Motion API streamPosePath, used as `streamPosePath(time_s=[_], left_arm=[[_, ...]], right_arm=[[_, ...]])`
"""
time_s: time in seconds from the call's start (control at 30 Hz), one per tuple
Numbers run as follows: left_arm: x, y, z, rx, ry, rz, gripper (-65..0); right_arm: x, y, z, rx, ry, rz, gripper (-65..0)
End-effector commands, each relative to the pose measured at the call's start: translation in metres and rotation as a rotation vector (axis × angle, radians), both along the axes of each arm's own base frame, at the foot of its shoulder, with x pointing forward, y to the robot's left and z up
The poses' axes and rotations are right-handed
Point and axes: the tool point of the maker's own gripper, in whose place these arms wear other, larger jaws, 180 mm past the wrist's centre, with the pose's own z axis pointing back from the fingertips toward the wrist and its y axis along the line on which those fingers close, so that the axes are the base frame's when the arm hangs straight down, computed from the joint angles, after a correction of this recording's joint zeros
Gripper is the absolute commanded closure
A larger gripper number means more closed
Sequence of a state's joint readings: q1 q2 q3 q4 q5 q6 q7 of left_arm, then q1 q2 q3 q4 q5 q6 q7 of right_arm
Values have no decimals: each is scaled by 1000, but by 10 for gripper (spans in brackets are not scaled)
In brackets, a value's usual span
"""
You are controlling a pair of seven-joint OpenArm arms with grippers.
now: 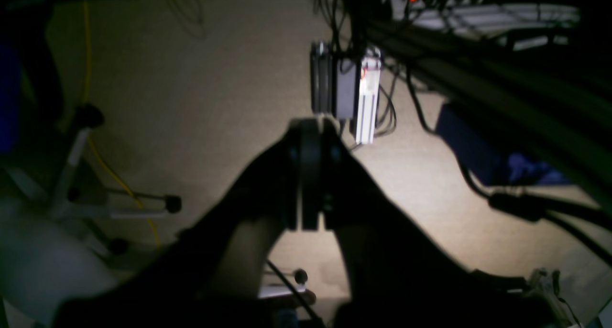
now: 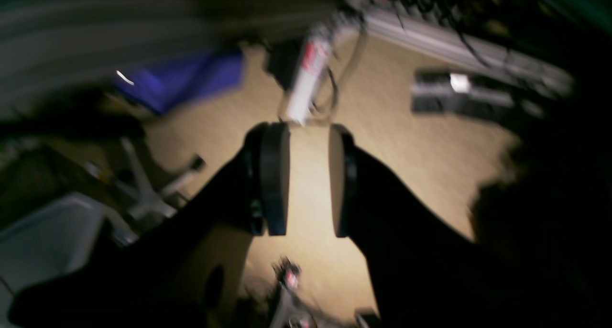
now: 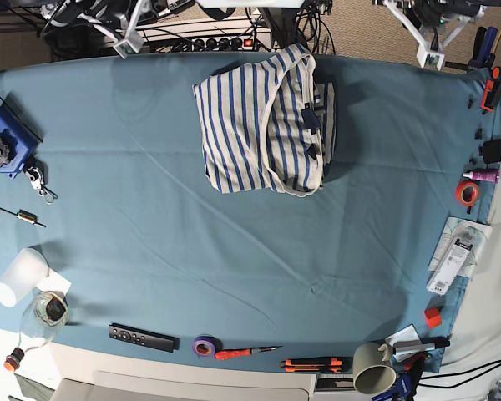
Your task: Fold the T-shirt properly
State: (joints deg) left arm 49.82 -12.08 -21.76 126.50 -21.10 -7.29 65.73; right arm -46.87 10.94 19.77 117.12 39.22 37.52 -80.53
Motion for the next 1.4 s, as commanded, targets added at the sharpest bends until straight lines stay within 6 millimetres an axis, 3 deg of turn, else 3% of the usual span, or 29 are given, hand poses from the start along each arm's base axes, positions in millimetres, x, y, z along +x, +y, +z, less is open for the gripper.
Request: streamPosePath(time_s=[0.0, 0.2, 0.43, 0.53, 0.67, 0.83, 1.03, 1.2, 1.37], left_arm=[[-2, 0, 5, 2, -17, -5, 0], [-17, -1, -4, -26, -15, 21, 0], [-39, 8, -43, -52, 24, 58, 0], [-46, 8, -61, -82, 30, 54, 0], [-54, 17, -84, -79, 7, 109, 0], [-84, 26, -114, -73, 109, 163, 0], [-100, 29, -147, -83, 143, 249, 0], [-103, 15, -180, -58, 155, 239, 0], [-103, -15, -214, -52, 174, 165, 0]], right_arm=[[-3, -4, 3, -18, -2, 14, -150], [-20, -18, -16, -57, 48, -23, -150], [-62, -36, -64, -57, 220, -137, -150], [-68, -41, -84, -52, 260, -187, -150], [-61, -45, -108, -45, 268, -244, -150], [-47, -51, -133, -58, 256, -286, -150], [-42, -45, -163, -23, 282, -334, -150], [-34, -49, -193, -135, 254, -197, -150], [-7, -45, -215, -254, 103, 63, -150]])
